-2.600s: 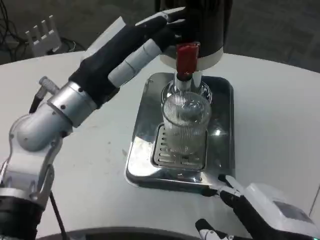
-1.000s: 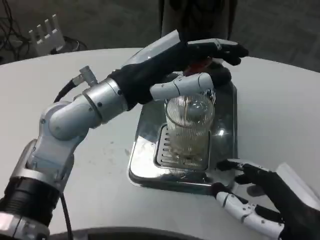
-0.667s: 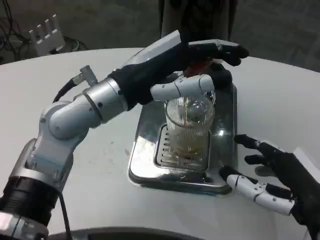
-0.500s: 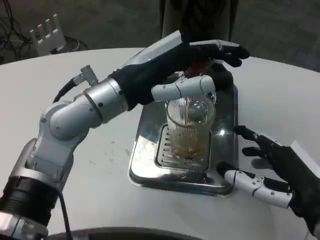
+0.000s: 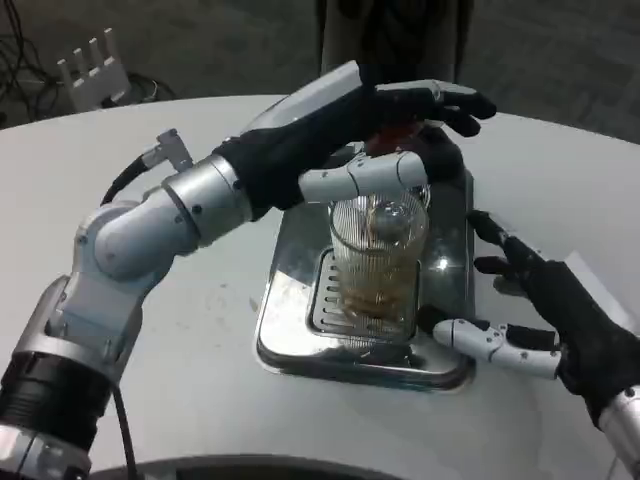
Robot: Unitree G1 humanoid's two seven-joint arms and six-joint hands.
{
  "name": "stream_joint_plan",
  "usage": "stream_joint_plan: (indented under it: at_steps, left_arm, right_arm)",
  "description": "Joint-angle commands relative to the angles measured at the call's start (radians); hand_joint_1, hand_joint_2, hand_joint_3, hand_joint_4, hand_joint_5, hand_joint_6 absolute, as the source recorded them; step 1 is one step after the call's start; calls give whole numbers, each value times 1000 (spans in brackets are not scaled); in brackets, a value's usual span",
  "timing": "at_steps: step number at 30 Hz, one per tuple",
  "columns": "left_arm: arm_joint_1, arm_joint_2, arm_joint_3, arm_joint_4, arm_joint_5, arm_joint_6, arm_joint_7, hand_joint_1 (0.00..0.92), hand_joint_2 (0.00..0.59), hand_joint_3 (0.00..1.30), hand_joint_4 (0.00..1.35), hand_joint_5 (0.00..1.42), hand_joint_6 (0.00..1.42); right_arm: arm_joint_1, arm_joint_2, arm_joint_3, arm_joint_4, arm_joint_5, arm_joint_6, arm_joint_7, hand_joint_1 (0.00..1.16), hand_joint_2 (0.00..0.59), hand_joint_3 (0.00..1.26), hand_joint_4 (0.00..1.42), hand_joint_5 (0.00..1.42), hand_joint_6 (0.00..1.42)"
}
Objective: Grasp the cup under the faucet to collect the drink, then remove the cup.
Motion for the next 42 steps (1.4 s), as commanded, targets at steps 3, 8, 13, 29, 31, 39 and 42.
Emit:
stream_joint_plan:
  at_steps: [3,8,13,29,31,39,42]
  left_arm:
    - [14,16,-22,11,28,-11,-33,0,116,272,268,330,349]
    - [12,25,-21,12,28,-12,-34,0,116,273,269,331,349]
    - [8,29,-24,11,26,-10,-38,0,116,273,269,331,349]
    - [15,38,-25,-17,25,3,-43,0,117,278,270,332,349]
    - [13,39,-26,-19,26,5,-43,0,117,281,270,332,349]
    - [4,44,-28,-17,30,6,-45,0,117,285,271,332,349]
    - [5,46,-29,-15,31,6,-47,0,117,286,275,332,349]
  right_arm:
    - [-51,-12,12,76,28,-50,-47,697,190,79,57,145,144]
    - [-97,-18,13,156,49,-81,-73,720,183,76,54,144,143]
    - [-153,-16,19,235,65,-105,-95,724,183,78,54,144,143]
    - [-266,3,60,379,94,-135,-128,728,185,86,64,144,161]
    - [-283,13,67,401,97,-140,-136,731,188,86,64,144,161]
    - [-310,22,81,444,101,-161,-151,735,193,86,64,144,162]
    - [-312,26,81,461,103,-168,-166,736,194,86,64,144,162]
